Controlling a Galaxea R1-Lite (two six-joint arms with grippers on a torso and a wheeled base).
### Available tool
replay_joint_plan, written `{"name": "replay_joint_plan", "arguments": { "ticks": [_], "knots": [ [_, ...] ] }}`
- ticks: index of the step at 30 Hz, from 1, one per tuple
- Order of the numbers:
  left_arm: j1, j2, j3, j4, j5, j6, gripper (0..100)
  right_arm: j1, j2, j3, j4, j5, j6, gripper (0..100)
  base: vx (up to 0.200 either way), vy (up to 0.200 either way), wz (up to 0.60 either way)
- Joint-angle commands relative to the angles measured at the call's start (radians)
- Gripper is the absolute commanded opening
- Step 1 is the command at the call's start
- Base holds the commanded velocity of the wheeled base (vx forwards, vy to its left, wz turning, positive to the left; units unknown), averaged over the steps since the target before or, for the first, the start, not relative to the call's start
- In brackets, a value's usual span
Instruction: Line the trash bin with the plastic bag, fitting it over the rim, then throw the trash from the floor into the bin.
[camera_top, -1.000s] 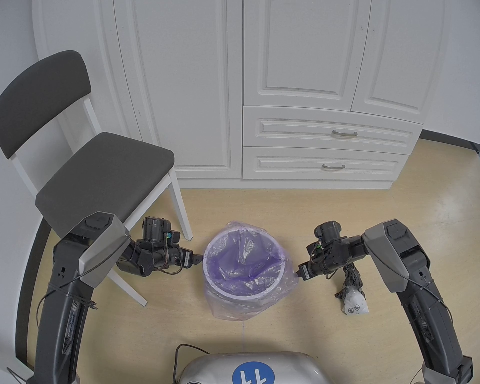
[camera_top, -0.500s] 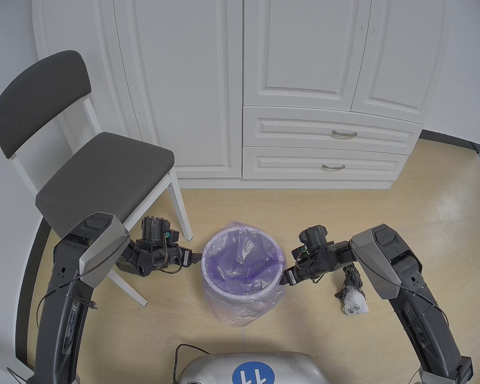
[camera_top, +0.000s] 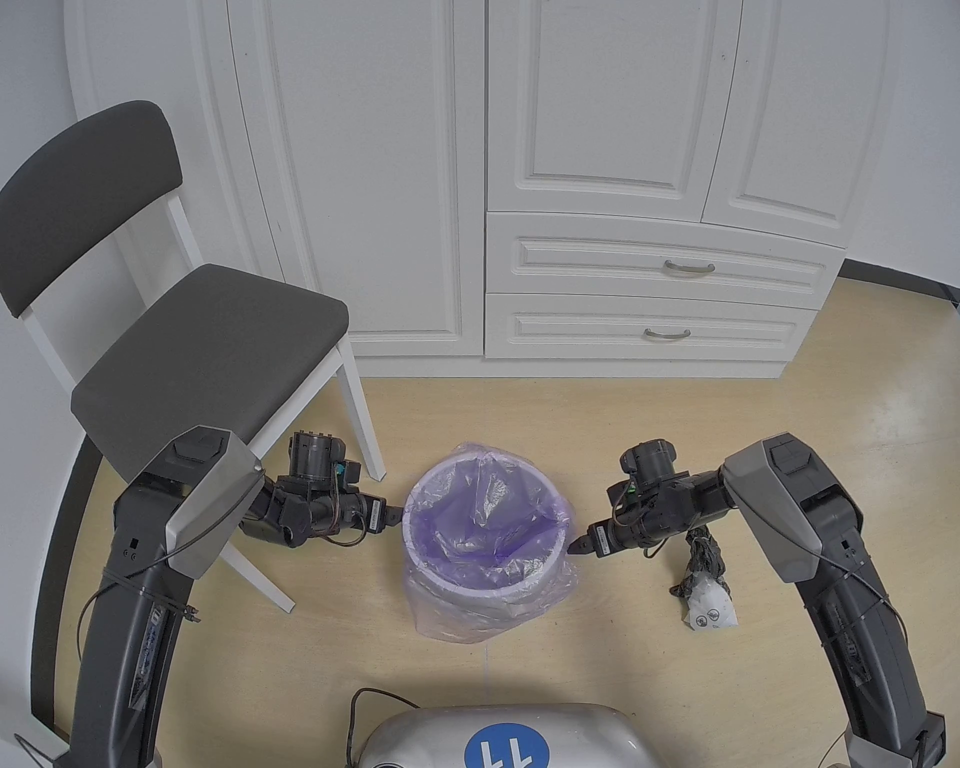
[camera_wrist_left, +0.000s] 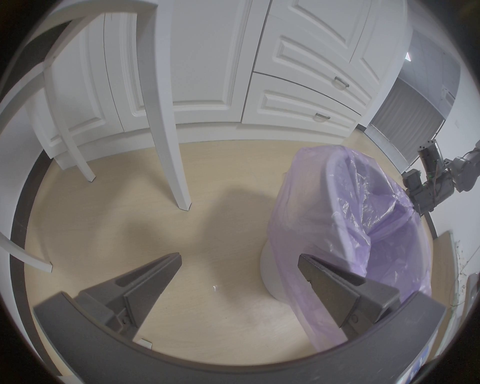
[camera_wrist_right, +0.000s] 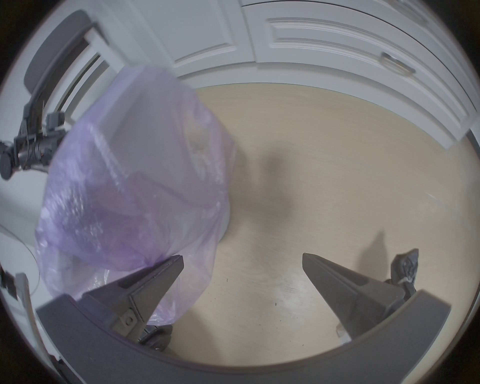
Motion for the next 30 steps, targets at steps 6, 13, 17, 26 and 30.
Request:
{"name": "replay_joint_plan", "arguments": {
  "ticks": [6, 13, 17, 26, 30],
  "knots": [
    [0.102, 0.145, -0.248, 0.226, -0.055, 0.276, 100, -0.066, -0.102, 0.256, -0.279, -0.007, 0.204, 100, 0.000, 0.000, 0.00],
    [0.167, 0.128, -0.257, 0.389, -0.146, 0.563, 100, -0.062, -0.090, 0.245, -0.307, -0.009, 0.214, 100, 0.000, 0.000, 0.00],
    [0.148, 0.111, -0.242, 0.418, -0.146, 0.590, 100, -0.062, -0.090, 0.245, -0.305, -0.007, 0.215, 100, 0.000, 0.000, 0.00],
    [0.092, 0.065, -0.164, 0.415, -0.153, 0.621, 100, -0.059, -0.090, 0.248, -0.310, -0.007, 0.214, 100, 0.000, 0.000, 0.00],
    [0.084, 0.054, -0.153, 0.416, -0.164, 0.621, 100, -0.059, -0.090, 0.248, -0.310, -0.009, 0.214, 100, 0.000, 0.000, 0.00]
  ]
}}
